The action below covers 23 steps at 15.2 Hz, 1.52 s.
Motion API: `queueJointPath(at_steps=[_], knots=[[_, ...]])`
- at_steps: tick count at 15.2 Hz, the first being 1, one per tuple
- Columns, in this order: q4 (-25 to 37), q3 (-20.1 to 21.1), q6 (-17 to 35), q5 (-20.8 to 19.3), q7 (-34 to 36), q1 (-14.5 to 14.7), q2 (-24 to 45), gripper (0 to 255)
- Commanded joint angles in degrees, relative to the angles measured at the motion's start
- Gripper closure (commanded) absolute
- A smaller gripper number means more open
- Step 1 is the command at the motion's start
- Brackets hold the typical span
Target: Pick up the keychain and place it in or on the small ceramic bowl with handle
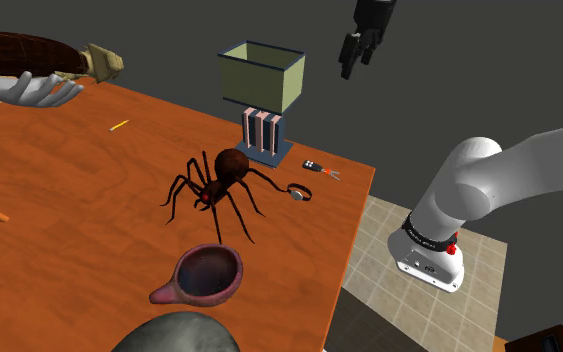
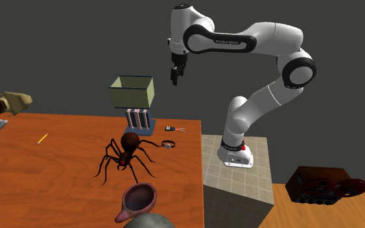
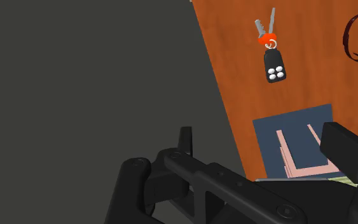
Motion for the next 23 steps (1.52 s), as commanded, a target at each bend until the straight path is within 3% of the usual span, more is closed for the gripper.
queueJointPath(at_steps=[1, 12, 21, 23], knots=[[0.0, 0.0, 0.0, 0.0, 0.0, 0.0, 0.0, 0], [-19.6, -0.2, 18.5, 3.9, 1.5, 2.3, 0.9, 0], [-30.7, 0.2, 37.1, 7.9, 2.0, 5.2, 9.7, 0], [-31.4, 0.3, 38.8, 8.1, 2.0, 5.3, 10.8, 0]])
